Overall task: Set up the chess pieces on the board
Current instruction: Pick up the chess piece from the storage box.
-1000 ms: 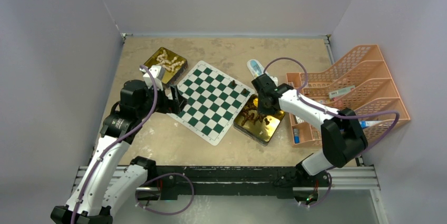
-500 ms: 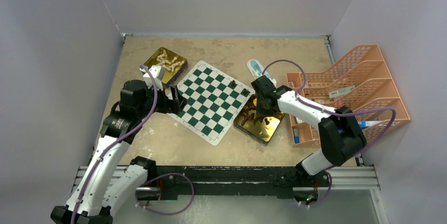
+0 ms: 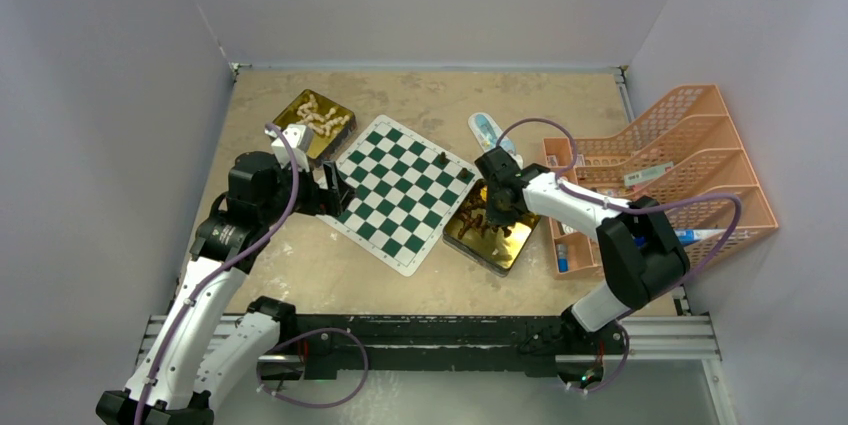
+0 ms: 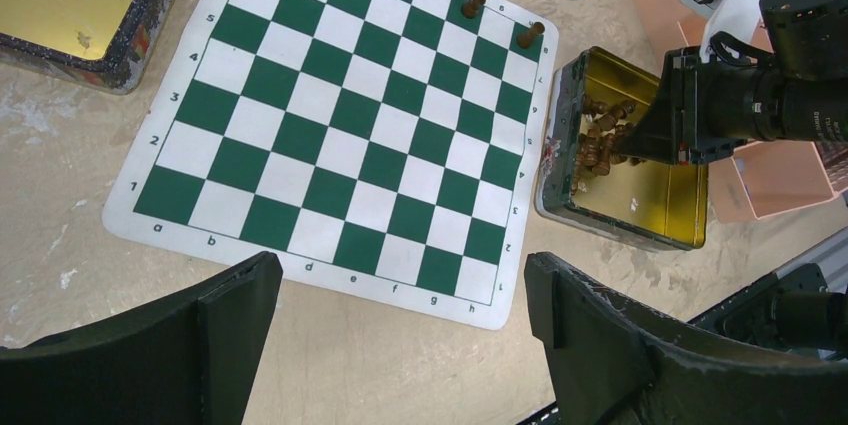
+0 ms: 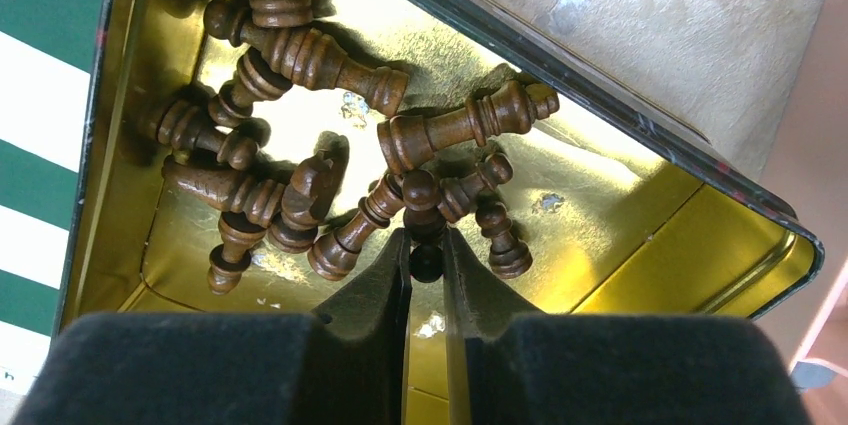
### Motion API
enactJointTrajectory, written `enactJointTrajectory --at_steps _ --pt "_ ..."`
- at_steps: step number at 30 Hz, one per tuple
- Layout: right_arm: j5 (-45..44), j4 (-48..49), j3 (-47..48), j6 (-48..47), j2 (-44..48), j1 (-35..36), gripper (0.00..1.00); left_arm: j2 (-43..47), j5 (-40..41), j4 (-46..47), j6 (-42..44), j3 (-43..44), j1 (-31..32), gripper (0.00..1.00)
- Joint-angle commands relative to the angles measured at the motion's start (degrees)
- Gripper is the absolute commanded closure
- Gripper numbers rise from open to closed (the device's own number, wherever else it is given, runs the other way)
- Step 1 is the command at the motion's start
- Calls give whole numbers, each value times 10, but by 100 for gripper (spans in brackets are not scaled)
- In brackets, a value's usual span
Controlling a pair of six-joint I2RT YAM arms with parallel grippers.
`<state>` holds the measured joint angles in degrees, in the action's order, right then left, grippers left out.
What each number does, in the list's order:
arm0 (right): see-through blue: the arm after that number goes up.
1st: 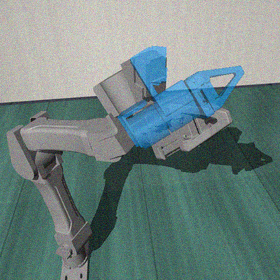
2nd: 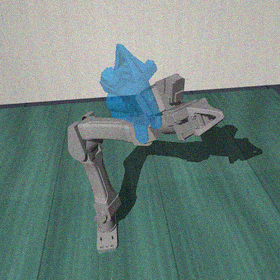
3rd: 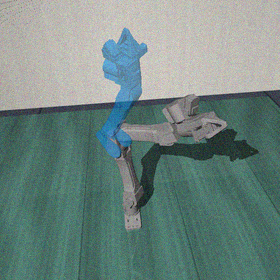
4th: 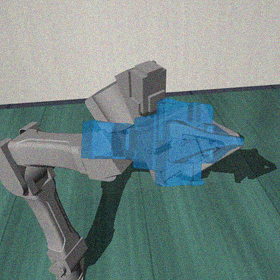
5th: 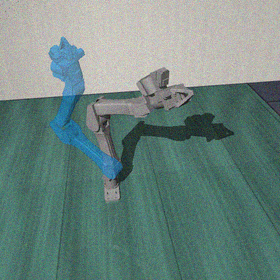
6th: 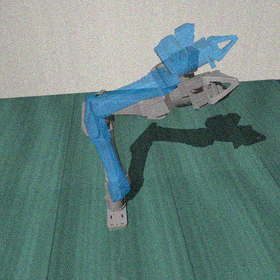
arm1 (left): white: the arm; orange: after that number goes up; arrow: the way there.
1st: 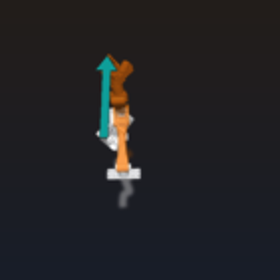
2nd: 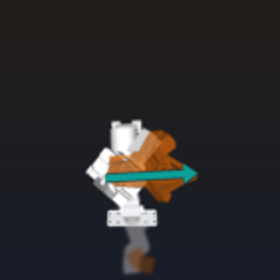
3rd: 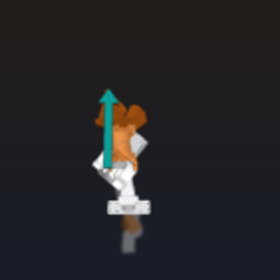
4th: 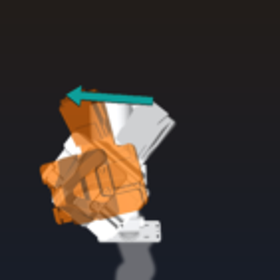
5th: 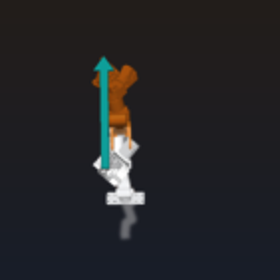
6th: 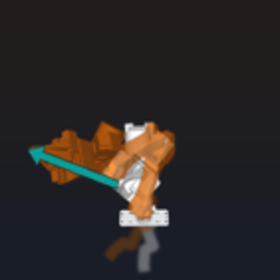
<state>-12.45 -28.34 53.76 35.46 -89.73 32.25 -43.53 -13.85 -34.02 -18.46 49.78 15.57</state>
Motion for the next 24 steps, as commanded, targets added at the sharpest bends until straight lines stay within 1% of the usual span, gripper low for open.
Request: enactJointTrajectory --at_steps 1,16,24 --pt "-1 -7 2 7 12 1 86 5 0 16 -5 0 4 8" --pt "-31 -59 27 16 41 1 87 4 0 16 -5 0 4 8" --pt "-42 -84 61 17 55 1 87 6 -2 16 -5 0 4 8"
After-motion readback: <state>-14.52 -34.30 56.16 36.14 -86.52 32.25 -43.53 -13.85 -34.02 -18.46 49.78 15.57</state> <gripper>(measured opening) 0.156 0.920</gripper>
